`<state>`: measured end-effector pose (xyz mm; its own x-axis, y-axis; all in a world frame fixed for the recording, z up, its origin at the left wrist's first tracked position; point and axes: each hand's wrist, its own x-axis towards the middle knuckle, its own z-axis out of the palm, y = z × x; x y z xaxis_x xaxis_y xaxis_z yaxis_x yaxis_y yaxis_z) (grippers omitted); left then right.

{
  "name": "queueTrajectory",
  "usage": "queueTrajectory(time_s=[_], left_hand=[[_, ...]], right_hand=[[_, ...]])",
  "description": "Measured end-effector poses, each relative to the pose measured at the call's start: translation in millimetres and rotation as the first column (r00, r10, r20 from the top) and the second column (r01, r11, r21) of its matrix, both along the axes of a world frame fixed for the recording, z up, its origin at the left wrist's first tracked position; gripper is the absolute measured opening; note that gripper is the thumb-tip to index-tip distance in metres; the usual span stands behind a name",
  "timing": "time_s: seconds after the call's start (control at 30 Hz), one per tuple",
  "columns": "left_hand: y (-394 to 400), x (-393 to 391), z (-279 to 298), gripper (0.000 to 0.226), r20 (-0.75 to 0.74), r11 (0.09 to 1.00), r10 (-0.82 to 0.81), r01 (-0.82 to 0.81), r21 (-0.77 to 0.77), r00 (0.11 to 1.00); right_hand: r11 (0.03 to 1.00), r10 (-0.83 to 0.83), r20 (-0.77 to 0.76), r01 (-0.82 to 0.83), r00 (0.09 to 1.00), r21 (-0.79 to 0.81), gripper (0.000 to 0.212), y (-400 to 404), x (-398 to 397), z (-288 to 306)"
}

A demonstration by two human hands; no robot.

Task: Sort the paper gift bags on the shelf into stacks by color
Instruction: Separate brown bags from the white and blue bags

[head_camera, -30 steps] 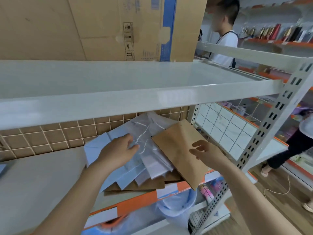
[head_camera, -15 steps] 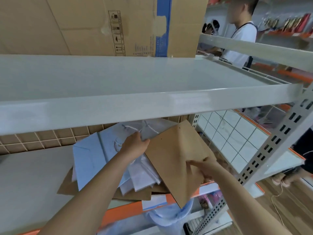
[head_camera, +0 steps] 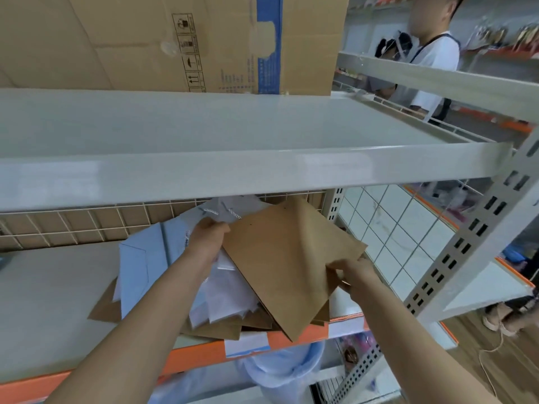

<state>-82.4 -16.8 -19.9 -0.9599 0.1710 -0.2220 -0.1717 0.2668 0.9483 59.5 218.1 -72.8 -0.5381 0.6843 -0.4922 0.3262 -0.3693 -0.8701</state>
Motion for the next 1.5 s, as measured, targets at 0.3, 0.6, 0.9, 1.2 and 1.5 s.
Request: queueTrajectory(time_s=[0.3, 0.6, 0.9, 1.2, 1.5], left_hand=[[-34.3, 11.5, -6.3, 0.010, 0.201, 0.970, 0.031, -0.078, 0.229, 0.979], [-82.4, 27.1, -8.6, 0.015, 0.062, 0.954, 0.171, -0.181, 0.238, 0.983], [-184.0, 62.7, -25.9, 0.009, -0.015, 0.777, 0.514, -0.458, 0.432, 0.858], [-268.9, 90.7, -38.9, 0.008, 0.015, 0.672, 0.622, -0.544, 0.503, 0.783], [-419.5, 76.0, -55.3, 0.012, -0.047, 0.678, 0.653, -0.556, 0.480, 0.756]], right_hand=[[0.995, 0.013, -0.068, -0.006, 0.998, 0.105, 0.063, -11.2, -13.4, 2.4], [0.994, 0.041, -0.211, -0.018, 0.977, 0.107, 0.055, -8.9, -5.4, 7.6], [0.991, 0.115, -0.367, -0.081, 0.923, 0.107, 0.033, -43.9, -13.6, 10.2], [0.981, 0.178, -0.360, -0.138, 0.916, 0.134, 0.037, -111.7, -35.0, 17.1], [0.983, 0.174, -0.424, -0.130, 0.889, 0.133, 0.033, -241.1, -60.3, 18.9]])
